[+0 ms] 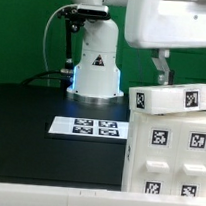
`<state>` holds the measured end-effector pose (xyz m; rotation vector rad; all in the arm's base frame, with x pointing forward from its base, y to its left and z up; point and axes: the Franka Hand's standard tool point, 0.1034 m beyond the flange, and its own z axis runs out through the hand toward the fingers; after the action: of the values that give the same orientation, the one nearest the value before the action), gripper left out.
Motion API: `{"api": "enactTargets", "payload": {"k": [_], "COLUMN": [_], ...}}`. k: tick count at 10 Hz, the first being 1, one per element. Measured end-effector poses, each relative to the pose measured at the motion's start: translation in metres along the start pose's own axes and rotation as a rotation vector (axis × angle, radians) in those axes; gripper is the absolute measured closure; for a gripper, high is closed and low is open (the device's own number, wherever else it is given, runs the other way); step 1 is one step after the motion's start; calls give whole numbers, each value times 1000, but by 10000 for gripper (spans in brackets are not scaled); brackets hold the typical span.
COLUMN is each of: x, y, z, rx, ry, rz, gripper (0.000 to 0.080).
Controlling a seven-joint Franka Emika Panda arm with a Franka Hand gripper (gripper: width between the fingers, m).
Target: Assemble cabinet
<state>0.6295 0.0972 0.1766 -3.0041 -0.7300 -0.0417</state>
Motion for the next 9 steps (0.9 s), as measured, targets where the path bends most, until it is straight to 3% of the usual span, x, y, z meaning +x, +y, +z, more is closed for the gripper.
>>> {"api": "enactTargets", "payload": {"k": [1,4,6,9], "x": [5,3,4,3], "y": [-5,-1,0,3], "z": [-2,-1,-3,-1], "rx": [-16,-30,-87,-95], "ry": [7,-6,-57,-84], "rz": [-64,-310,-728,-951], "gripper": [3,3,3,3]}}
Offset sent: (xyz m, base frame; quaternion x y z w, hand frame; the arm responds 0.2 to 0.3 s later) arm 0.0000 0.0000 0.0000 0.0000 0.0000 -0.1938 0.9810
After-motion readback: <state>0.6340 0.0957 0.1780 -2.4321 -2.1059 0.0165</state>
